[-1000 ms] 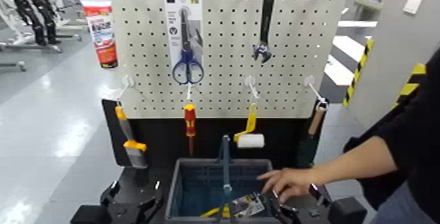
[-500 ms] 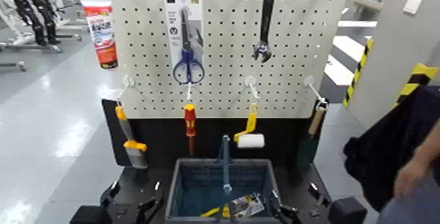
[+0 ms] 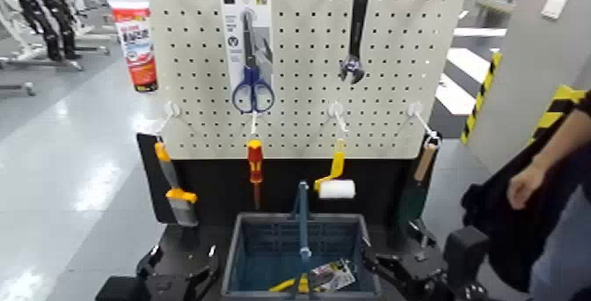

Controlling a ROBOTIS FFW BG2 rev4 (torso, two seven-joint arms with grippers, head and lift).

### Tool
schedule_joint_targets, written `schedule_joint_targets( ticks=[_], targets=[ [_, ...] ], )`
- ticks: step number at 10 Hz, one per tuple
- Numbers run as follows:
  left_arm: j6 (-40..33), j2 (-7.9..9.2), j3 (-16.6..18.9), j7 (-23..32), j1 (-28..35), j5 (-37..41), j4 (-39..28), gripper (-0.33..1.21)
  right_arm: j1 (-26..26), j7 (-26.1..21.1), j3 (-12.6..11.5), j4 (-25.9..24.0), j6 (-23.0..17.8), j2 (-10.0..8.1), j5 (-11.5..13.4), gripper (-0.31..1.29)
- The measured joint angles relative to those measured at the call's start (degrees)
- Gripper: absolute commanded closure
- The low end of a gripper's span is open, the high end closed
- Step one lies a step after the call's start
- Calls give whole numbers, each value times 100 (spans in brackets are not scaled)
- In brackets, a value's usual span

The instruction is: Put the yellow roller into the crate.

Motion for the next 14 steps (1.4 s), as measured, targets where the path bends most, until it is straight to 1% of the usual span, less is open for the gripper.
schedule_joint_targets(
  ticks=[2,4,6,8,10,11,14],
  targets=[
    [5,-6,5,2,-8,4,0,11,-402,451,-55,161,235,-57,54,12],
    [6,-12,-2,5,-9,8,0,11,-786,757,-66,341,382,-161,69,12],
    [7,-15,-4,3,-14,16,0,11,-1162,971,-33,620,440,-278,-13,10],
    [13,-15,-12,4,-27,23,0,11,-1533,1127,106,986,413,-409,-142,7],
    [15,-15,-26,0,-43,30,7,11,-1884,1188,284,1393,289,-547,-319,6],
    [17,-15,-27,0,-49,34,14,11,-2054,1223,382,1584,238,-609,-363,6],
    [16,-15,-33,0,-74,35,23,11,-2542,1347,708,2234,-9,-737,-546,6]
  ],
)
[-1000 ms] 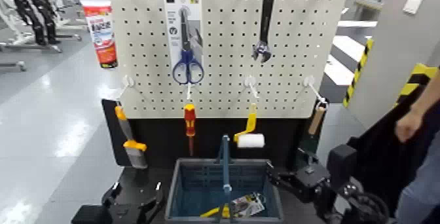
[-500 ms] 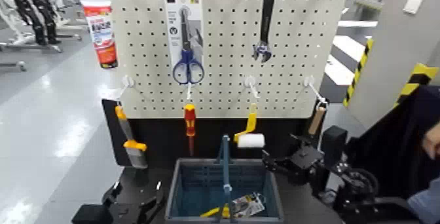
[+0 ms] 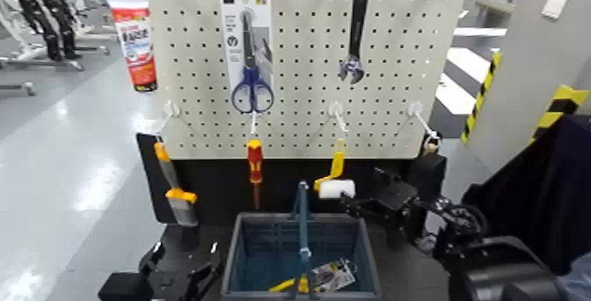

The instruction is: Put the yellow roller into the crate.

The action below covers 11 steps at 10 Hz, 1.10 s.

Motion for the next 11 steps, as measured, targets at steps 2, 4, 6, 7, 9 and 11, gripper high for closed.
schedule_joint_targets(
  ticks=[2,4,6,7,9,11],
  targets=[
    [3,0,-9,1,-10,0,10,11,-305,143,190,430,-181,-51,-129,6],
    [9,-9,-17,0,-23,0,13,11,-626,284,386,826,-336,-94,-259,6],
    [9,-9,-22,0,-33,0,21,11,-878,387,536,1125,-463,-121,-380,8],
    [9,-8,-26,0,-43,0,22,11,-993,453,594,1285,-523,-124,-439,13],
    [9,0,-25,0,-58,0,27,11,-1181,648,678,1601,-659,-117,-559,25],
    [10,0,-29,0,-74,0,38,11,-1254,719,708,1746,-739,-103,-648,87]
  ],
)
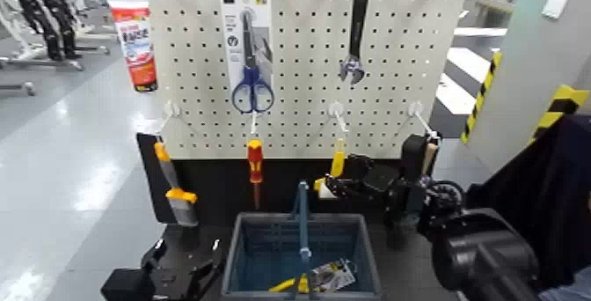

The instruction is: Put the yellow roller into the crate.

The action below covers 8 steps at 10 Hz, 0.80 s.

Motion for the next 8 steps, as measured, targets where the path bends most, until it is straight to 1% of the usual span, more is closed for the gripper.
schedule_joint_targets(
  ticks=[1,2,3,5,8],
  targets=[
    [5,0,0,-7,-1,0,1,11,-2,1,1,-7,3,5,-27,106],
    [7,0,0,-16,-2,0,1,11,-1,6,1,-56,37,5,-35,118],
    [10,0,6,-17,-6,0,1,11,4,3,-3,-106,73,2,-37,118],
    [14,0,8,-17,-10,0,5,11,30,-1,-26,-209,145,-3,-8,124],
    [16,0,8,-17,-11,0,12,11,80,-1,-81,-282,225,6,-2,124]
  ],
)
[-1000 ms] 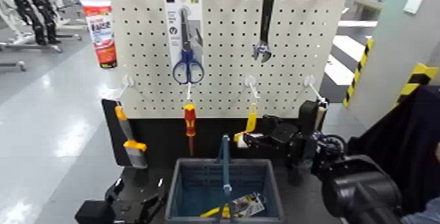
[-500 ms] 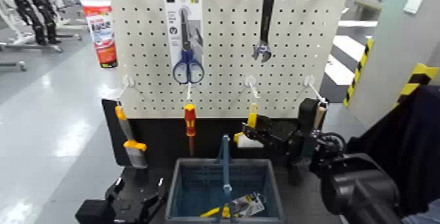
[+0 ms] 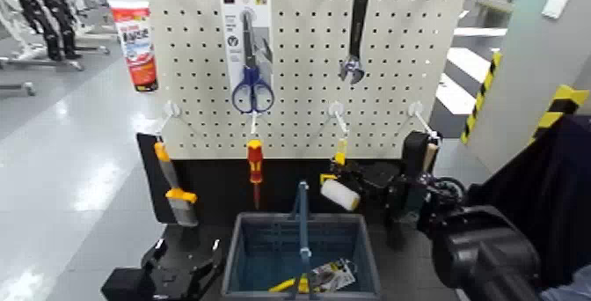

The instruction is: Put the yellow roller into the crate.

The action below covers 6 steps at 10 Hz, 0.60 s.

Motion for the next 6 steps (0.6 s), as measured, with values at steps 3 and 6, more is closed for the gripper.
schedule_joint_targets(
  ticks=[3,6],
  targets=[
    [0,-9,-1,0,0,0,6,11,36,15,-49,-68,-2,9,-33,124],
    [0,-9,0,0,3,0,6,11,122,180,-138,-269,116,4,-112,124]
  ],
)
